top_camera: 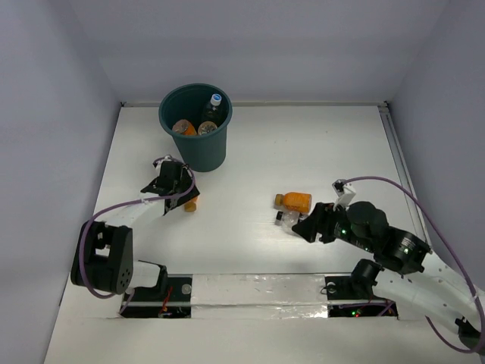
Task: Put the plastic bottles in the bin
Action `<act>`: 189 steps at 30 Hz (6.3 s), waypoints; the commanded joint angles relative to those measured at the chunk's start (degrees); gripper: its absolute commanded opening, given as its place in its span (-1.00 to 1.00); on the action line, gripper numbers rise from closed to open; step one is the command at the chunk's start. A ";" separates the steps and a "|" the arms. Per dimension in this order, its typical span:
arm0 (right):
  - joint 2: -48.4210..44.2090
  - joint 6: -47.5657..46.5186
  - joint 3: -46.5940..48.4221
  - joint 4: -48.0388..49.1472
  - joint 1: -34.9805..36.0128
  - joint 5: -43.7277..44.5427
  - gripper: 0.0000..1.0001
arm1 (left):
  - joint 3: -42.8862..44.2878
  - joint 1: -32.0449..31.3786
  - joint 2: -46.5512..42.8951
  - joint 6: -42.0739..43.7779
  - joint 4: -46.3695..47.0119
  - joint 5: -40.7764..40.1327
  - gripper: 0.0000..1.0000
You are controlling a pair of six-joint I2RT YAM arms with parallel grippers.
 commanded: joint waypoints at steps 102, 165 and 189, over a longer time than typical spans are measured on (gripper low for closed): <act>83.65 -32.49 46.58 -16.20 -22.04 0.58 0.56 | 4.03 -27.96 -33.51 -13.64 -9.35 16.62 -0.04; 65.40 -15.43 78.16 17.22 -10.62 -8.30 -0.78 | 2.52 -44.21 -16.83 -20.75 -3.03 12.49 0.15; 13.70 -14.21 33.39 1.66 -10.62 -10.40 0.78 | 28.61 -55.03 21.23 -48.97 2.52 -1.84 0.98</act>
